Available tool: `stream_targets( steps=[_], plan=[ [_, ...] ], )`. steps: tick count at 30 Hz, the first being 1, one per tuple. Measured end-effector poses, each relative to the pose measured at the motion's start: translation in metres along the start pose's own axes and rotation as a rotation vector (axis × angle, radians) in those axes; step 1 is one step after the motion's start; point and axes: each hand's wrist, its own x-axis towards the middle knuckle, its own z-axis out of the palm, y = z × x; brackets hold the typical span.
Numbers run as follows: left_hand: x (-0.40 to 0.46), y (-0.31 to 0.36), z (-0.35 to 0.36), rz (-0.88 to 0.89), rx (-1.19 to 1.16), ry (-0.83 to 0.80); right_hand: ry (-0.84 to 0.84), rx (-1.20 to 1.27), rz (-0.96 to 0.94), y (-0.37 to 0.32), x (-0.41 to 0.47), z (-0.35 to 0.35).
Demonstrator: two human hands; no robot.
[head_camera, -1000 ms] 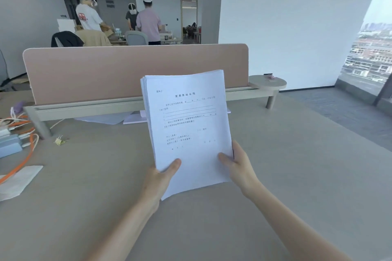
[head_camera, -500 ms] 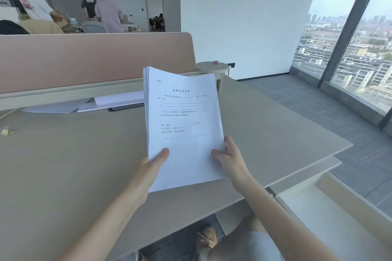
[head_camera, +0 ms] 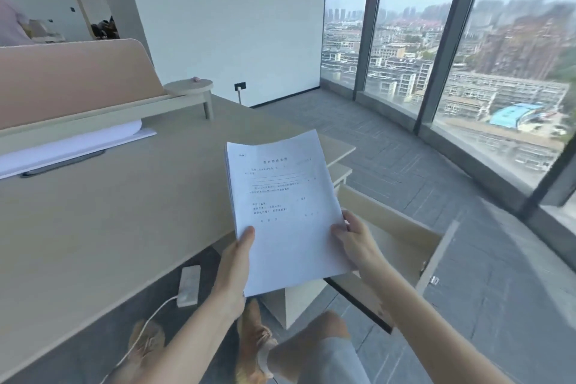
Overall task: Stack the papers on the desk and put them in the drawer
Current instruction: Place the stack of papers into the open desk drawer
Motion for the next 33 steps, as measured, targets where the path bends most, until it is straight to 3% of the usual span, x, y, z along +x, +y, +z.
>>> stream_targets(
  steps=[8,22,33],
  plan=[
    [-0.029,-0.013,0.047,0.055,-0.001,-0.020,0.097,-0.017,0.054,0.022,-0.030,-0.059],
    [0.031,-0.053,0.100,0.160,0.208,-0.167,0.175,-0.128,0.177,0.065,0.021,-0.126],
    [0.087,-0.088,0.137,0.262,0.661,-0.349,0.135,-0.469,0.198,0.087,0.109,-0.163]
  ],
)
